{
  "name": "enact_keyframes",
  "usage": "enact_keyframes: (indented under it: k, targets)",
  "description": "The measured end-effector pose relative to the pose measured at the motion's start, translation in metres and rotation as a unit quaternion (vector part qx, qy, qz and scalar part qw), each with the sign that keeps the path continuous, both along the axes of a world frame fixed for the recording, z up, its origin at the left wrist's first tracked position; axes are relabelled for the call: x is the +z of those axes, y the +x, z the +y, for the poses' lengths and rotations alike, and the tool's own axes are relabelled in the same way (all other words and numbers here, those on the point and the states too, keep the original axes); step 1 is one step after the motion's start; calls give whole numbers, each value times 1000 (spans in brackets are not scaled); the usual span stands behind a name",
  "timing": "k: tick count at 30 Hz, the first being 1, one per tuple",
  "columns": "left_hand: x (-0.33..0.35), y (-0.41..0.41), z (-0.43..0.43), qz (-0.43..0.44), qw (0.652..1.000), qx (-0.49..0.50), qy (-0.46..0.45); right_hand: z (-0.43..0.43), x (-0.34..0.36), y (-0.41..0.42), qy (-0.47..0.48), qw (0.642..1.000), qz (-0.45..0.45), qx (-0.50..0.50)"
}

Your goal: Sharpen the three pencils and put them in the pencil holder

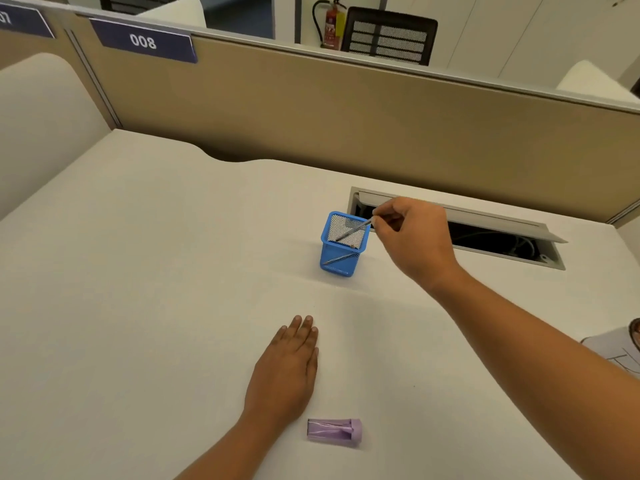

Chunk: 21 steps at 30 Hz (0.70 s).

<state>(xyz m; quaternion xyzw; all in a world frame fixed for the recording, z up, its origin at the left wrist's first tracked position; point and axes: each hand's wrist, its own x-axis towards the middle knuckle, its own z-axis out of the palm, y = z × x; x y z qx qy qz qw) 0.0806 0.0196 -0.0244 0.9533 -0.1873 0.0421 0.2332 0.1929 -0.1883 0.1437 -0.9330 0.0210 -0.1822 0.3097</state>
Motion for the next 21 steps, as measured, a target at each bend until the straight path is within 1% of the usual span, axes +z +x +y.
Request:
enact_keyframes:
  k: [4,7,11,15,21]
  targets:
    - [-3,1,0,-8,1000,2,-2,9,-24,6,-62,997,33,14]
    - [-4,1,0,-14,1000,4,-6,13,-35,8,-77,995,58,11]
    - [-4,2,0,-24,1000,6,4,15,-41,8,-77,994,82,10]
    - [-4,0,0,-17,1000,9,1,15,-40,4,-74,994,84,12]
    - [-2,1,-1,-30,1000,6,0,6,-35,-14,-35,998,56,-17]
